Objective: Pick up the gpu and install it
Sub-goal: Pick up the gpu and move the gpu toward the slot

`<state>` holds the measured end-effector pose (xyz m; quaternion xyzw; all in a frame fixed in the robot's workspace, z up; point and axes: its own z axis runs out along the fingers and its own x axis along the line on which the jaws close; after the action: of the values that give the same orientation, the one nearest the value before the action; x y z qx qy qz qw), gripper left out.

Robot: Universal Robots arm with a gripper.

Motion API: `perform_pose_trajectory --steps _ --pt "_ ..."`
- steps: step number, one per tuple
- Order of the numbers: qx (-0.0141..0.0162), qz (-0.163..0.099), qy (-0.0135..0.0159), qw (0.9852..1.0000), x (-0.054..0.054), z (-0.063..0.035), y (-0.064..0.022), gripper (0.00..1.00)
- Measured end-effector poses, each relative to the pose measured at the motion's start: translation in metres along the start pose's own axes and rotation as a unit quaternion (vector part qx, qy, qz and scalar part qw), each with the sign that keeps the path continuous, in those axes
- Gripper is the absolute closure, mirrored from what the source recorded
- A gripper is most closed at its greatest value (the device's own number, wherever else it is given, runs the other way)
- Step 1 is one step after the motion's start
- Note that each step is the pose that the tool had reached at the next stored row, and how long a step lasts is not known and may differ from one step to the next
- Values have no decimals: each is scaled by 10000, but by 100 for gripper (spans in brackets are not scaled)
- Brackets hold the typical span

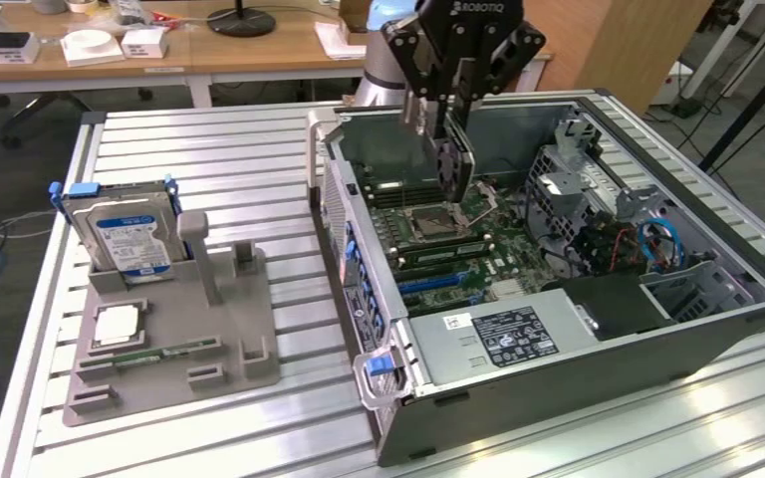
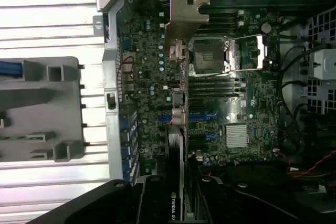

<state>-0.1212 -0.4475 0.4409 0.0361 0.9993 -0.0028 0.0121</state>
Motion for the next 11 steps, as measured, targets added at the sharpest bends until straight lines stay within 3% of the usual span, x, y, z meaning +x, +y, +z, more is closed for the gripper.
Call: perform_pose_trajectory --steps 11 --pt "0 0 0 10000 -173 9 13 74"
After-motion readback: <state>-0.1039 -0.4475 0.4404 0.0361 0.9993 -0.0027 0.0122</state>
